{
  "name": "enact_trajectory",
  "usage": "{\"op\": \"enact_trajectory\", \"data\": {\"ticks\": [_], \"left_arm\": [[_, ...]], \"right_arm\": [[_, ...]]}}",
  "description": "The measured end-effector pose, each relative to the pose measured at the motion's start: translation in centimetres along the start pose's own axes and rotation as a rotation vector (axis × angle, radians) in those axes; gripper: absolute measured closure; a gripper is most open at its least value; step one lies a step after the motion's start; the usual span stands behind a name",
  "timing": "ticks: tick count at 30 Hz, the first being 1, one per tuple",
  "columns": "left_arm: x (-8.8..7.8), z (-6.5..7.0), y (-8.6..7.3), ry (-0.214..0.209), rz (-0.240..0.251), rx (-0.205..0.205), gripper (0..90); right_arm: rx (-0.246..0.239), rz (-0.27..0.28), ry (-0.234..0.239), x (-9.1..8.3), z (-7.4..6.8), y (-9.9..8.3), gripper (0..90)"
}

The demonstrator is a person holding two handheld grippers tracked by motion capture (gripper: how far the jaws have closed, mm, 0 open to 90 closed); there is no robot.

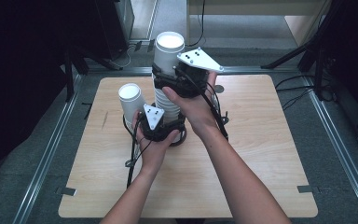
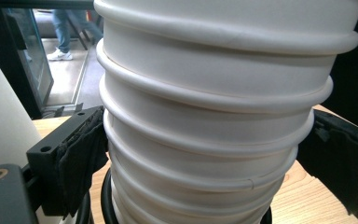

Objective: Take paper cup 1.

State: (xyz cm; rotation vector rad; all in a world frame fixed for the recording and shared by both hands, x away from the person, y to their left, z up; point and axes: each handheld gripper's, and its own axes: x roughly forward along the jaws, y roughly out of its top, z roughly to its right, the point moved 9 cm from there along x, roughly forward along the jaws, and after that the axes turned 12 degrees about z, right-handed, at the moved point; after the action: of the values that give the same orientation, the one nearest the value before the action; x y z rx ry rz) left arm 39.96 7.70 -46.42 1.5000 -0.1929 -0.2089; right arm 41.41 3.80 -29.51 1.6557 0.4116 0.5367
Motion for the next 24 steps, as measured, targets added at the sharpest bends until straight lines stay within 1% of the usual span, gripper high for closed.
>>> {"op": "enact_trajectory", "data": {"ticks": [2,5,7,9,11,13,14,16,18,20,24], "left_arm": [[0.0,0.0,0.0,-0.002,-0.002,0.001,4.4],[0.0,0.0,0.0,-0.002,-0.002,0.001,4.4],[0.0,0.0,0.0,-0.001,-0.003,0.0,4.4],[0.0,0.0,0.0,-0.001,-0.003,-0.001,4.4],[0.0,0.0,0.0,-0.002,-0.004,-0.001,4.4],[-0.1,0.0,0.0,-0.005,-0.009,0.002,4.5],[-0.1,0.0,0.0,-0.006,-0.009,0.004,4.5],[0.0,0.0,0.0,-0.005,-0.006,-0.002,4.5],[-0.1,0.0,0.0,-0.004,-0.01,0.002,4.5],[-0.1,0.0,0.0,-0.004,-0.011,0.002,4.4],[-0.1,0.0,0.0,-0.005,-0.011,0.002,4.5]], "right_arm": [[-0.009,0.01,0.0,0.0,0.0,0.4,16.2],[-0.006,0.035,0.001,-0.1,0.0,1.2,16.7],[-0.014,0.053,-0.007,-0.2,0.0,1.8,17.2],[-0.019,0.072,-0.005,-0.3,-0.1,2.4,17.7],[-0.036,0.084,-0.011,-0.4,-0.1,2.9,18.0],[-0.045,0.092,-0.006,-0.6,-0.3,3.3,18.2],[-0.055,0.098,-0.016,-0.7,-0.4,3.5,18.4],[-0.061,0.111,-0.02,-0.8,-0.5,4.0,18.6],[-0.058,0.117,-0.03,-1.0,-0.5,4.5,19.0],[-0.05,0.13,-0.02,-1.2,-0.6,5.1,19.3],[-0.047,0.148,-0.032,-1.8,-0.5,6.2,19.9]]}}
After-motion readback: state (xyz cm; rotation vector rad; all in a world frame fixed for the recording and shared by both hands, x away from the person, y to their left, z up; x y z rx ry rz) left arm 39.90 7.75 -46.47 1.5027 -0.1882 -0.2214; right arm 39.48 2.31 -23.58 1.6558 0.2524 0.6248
